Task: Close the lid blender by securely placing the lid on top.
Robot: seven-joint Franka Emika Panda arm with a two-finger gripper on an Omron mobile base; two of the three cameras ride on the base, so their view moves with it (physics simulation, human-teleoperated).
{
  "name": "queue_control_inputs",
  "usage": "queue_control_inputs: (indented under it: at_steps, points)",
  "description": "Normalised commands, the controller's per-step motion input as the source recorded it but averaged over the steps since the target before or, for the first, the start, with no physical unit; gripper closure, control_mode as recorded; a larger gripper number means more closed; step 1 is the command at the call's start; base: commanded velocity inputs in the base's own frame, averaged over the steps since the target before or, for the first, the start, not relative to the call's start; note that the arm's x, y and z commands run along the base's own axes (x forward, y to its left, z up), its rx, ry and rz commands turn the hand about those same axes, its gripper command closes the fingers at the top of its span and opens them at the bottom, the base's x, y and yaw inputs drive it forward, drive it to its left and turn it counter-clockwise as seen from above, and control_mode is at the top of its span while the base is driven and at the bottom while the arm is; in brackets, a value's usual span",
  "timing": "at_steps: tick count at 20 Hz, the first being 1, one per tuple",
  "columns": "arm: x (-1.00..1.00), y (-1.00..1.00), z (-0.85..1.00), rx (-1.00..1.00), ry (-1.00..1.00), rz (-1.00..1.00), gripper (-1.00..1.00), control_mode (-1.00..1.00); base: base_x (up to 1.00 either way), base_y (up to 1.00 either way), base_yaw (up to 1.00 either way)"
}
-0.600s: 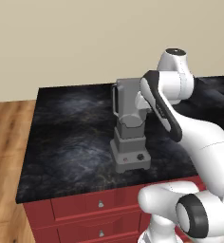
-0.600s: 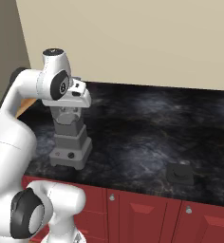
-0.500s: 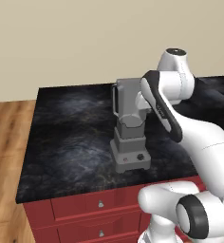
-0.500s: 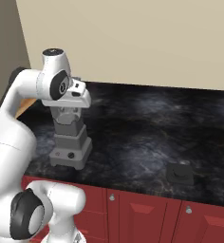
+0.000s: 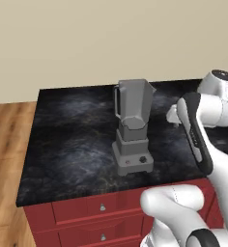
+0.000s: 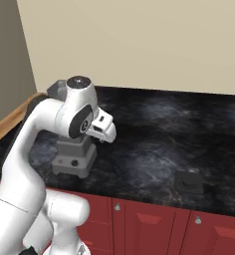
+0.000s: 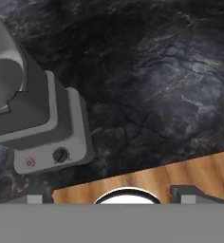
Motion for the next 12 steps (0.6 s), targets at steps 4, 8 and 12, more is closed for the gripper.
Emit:
queue_control_inputs:
  at_steps: [4, 8, 12]
  points:
    - [-0.05, -1.00, -0.33, 0.22, 0.14, -0.30, -1.00, -1.00, 0.00, 0.00, 0.00]
    - [0.00, -1.00, -0.39, 0.19, 0.23, -0.31, -1.00, -1.00, 0.00, 0.00, 0.00]
    - [0.00, -0.98, -0.47, 0.16, 0.22, -0.30, -1.00, -1.00, 0.00, 0.00, 0.00]
